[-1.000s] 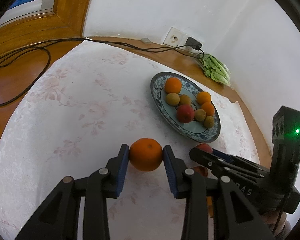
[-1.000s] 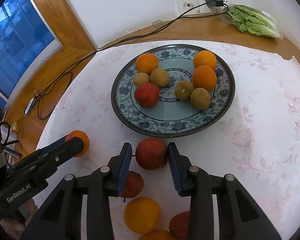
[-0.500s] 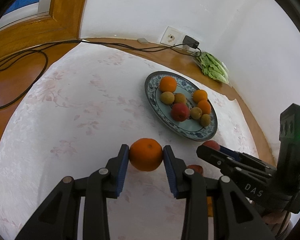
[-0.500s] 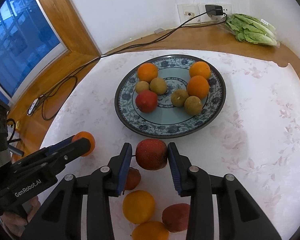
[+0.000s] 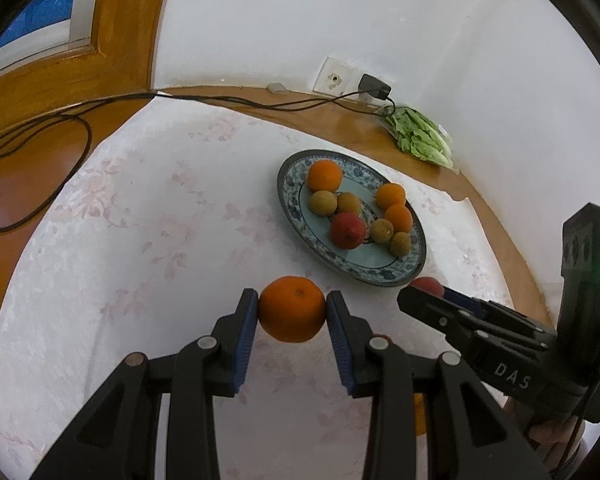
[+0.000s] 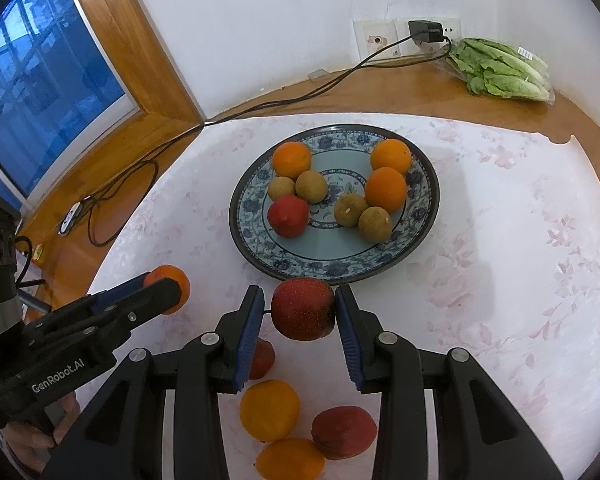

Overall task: Organize fruits
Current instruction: 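Carry the orange and red apple over the plate and lower them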

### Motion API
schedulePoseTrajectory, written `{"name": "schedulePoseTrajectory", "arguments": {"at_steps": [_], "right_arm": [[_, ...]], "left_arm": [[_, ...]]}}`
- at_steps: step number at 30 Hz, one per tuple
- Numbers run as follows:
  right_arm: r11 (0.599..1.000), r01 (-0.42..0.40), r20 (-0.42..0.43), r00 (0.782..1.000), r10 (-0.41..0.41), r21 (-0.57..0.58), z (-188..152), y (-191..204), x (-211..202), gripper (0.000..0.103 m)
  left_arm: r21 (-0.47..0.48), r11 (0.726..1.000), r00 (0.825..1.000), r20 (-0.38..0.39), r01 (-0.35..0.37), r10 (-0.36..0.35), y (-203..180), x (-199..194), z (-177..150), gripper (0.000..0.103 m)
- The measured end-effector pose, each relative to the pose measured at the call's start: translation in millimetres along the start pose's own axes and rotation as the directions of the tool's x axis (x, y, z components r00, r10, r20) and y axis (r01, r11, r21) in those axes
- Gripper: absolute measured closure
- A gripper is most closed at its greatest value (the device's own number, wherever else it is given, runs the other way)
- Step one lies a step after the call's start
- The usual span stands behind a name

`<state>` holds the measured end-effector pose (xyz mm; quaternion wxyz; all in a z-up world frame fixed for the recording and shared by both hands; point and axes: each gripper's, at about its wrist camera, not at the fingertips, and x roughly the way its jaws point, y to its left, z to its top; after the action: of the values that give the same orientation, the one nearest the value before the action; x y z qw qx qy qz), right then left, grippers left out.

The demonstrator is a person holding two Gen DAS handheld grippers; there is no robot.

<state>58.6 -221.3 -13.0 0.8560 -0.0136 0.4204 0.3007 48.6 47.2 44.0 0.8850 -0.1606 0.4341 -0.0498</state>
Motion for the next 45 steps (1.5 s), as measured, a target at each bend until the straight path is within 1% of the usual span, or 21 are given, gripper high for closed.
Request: {"name": "schedulePoseTrajectory", "arguments": {"at_steps": [8, 15, 21, 27, 32, 38, 45], "right_arm": [[1.000, -0.001, 0.015, 1.000, 0.001, 0.002, 5, -5, -3, 0.065], [1.000, -0.004, 0.028, 1.000, 0.004, 0.000, 8, -8, -4, 0.065], [1.000, 0.004, 0.036, 0.999, -0.004, -0.003, 13, -14, -1, 0.065], [1.000, 0.014, 0.032, 0.999, -0.014, -0.021, 16, -17, 4, 0.065], [0.998, 0.017, 0.028, 0.999, -0.016, -0.055, 17, -14, 10, 0.065], [0.995, 0.037, 0.033, 0.999, -0.034, -0.092, 18, -10, 16, 0.065], [0.991, 0.065, 0.035, 0.997, -0.061, -0.117, 17, -8, 23, 0.065]], "left_arm": [[0.017, 1.000, 1.000, 0.010, 0.008, -0.008, -3, 0, 8, 0.066], [0.015, 0.999, 0.999, 0.017, 0.035, -0.035, -3, 2, 16, 0.066], [0.040, 0.999, 0.999, 0.023, 0.031, -0.032, -12, 12, 27, 0.066], [0.068, 0.997, 0.999, 0.024, 0.038, -0.040, -25, 30, 38, 0.066], [0.093, 0.995, 0.999, 0.027, 0.028, -0.031, -31, 46, 47, 0.067], [0.088, 0.996, 1.000, 0.017, 0.013, -0.015, -30, 59, 49, 0.066], [0.100, 0.995, 1.000, 0.030, 0.000, -0.003, -30, 61, 50, 0.066]]}}
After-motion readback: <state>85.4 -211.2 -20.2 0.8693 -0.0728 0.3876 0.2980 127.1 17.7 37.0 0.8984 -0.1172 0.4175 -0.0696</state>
